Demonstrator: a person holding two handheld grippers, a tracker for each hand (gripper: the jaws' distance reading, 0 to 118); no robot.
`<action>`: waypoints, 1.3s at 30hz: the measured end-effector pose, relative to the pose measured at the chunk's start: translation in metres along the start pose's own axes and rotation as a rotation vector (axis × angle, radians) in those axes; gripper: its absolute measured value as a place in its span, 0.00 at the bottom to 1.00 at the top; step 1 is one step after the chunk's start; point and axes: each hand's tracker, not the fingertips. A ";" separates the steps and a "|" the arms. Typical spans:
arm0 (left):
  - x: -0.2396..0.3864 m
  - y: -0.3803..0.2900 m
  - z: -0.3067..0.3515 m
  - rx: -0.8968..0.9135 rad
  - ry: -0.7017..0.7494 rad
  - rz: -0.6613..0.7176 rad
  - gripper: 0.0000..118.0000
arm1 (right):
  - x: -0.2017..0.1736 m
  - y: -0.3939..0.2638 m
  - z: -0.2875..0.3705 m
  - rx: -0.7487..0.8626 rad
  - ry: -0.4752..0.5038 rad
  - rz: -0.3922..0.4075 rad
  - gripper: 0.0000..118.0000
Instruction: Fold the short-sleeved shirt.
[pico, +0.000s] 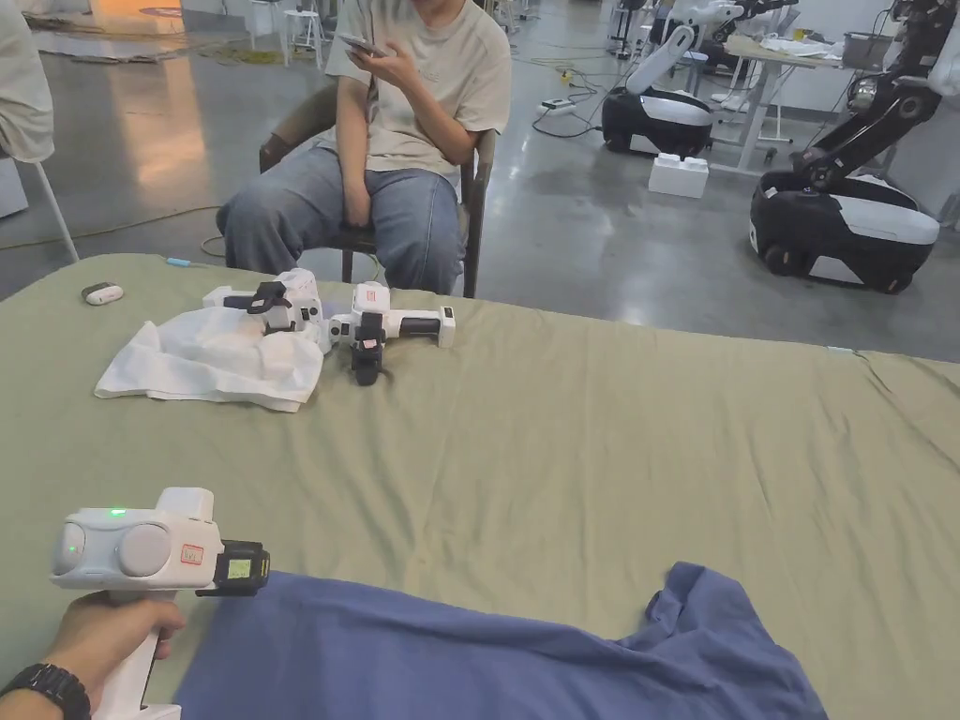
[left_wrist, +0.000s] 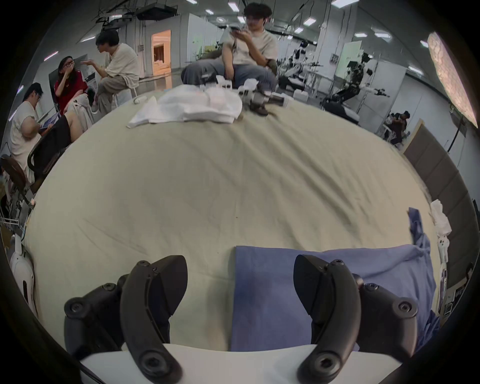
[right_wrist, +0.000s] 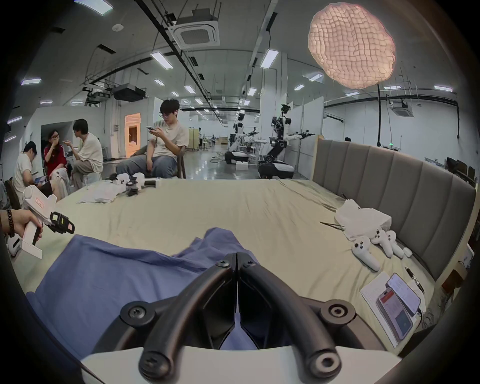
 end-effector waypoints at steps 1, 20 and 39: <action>0.002 0.001 -0.009 -0.027 0.010 -0.011 0.72 | 0.004 -0.002 -0.002 -0.012 -0.013 0.004 0.00; 0.032 -0.015 0.019 0.068 -0.016 -0.208 0.00 | 0.045 0.014 -0.183 -0.421 0.076 -0.039 0.48; 0.030 -0.030 0.078 0.176 -0.011 -0.177 0.00 | 0.025 -0.004 -0.256 -0.629 0.122 0.017 0.01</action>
